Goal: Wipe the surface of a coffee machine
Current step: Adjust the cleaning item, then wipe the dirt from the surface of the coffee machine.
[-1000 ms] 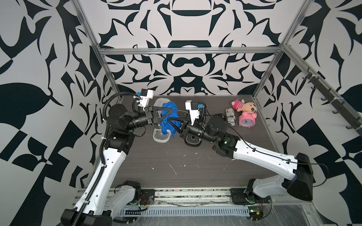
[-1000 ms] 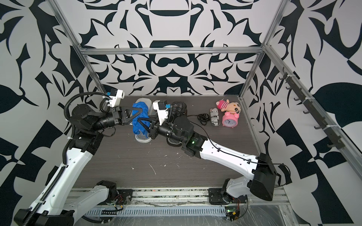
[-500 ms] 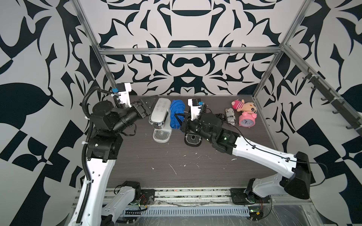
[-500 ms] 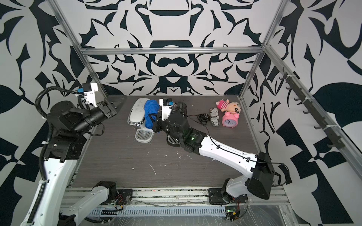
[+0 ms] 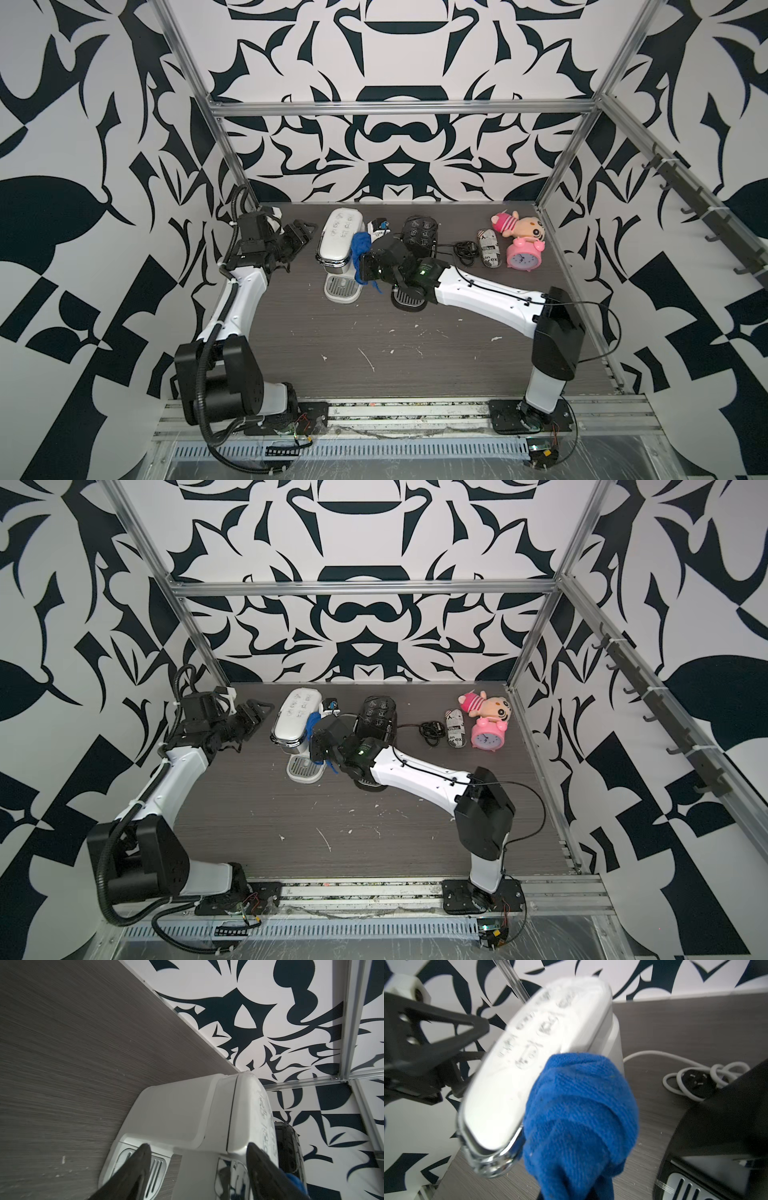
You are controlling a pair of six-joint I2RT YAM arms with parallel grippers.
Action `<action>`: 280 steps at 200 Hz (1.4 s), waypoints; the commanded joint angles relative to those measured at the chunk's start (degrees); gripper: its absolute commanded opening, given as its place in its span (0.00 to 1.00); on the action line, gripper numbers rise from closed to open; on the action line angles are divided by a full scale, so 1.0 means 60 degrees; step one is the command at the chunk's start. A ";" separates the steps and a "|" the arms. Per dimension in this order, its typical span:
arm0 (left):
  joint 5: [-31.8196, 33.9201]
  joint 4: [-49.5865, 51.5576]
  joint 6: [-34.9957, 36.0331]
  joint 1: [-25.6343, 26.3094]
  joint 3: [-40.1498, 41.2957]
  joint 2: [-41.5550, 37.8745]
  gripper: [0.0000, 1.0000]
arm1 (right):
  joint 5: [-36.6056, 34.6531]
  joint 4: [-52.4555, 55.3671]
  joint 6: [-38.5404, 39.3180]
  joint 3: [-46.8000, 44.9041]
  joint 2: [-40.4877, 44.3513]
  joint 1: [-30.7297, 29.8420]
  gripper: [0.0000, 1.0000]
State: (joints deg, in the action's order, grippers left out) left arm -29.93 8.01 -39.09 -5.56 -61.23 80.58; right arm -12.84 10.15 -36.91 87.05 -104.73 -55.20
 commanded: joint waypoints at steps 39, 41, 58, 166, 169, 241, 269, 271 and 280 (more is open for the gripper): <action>-0.1062 -0.0975 -0.0480 0.0037 -0.0035 0.0434 0.75 | 0.0557 -0.0798 -0.0842 -0.0827 -0.0065 0.0045 0.00; -0.1054 -0.0970 -0.0507 0.0034 -0.0031 0.0441 0.75 | 0.0591 -0.0835 -0.0860 -0.0885 -0.0054 0.0041 0.00; -0.1025 -0.0954 -0.0685 0.0048 0.0039 0.0549 0.75 | 0.0641 -0.1141 -0.1009 -0.1278 -0.0061 0.0045 0.00; -0.1079 -0.0888 -0.1230 0.0249 0.0345 0.0678 0.73 | 0.1049 -0.1008 -0.0866 -0.0600 0.0041 -0.0125 0.00; -0.1076 -0.0895 -0.1241 0.0253 0.0352 0.0690 0.73 | 0.1035 -0.1044 -0.0833 -0.0593 0.0106 -0.0162 0.00; -0.1107 -0.0896 -0.1379 0.0370 0.0384 0.0939 0.71 | 0.0383 -0.1300 -0.0193 -0.0943 0.0486 -0.0629 0.00; -0.1091 -0.0853 -0.1380 0.0370 0.0394 0.0926 0.71 | 0.0385 -0.1327 -0.0049 -0.0913 0.0632 -0.0644 0.00; -0.1090 -0.0856 -0.1380 0.0363 0.0403 0.0926 0.71 | 0.0383 -0.1341 -0.0035 -0.0917 0.0648 -0.0644 0.00; -0.1089 -0.0850 -0.1395 0.0357 0.0400 0.0926 0.71 | 0.0410 -0.1396 -0.0016 -0.0899 0.0658 -0.0643 0.00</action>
State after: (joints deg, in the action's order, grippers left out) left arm -36.12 0.82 -47.62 -3.90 -60.38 84.88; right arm -9.19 4.40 -38.92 80.73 -102.91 -59.27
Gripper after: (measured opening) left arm 0.712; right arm 0.102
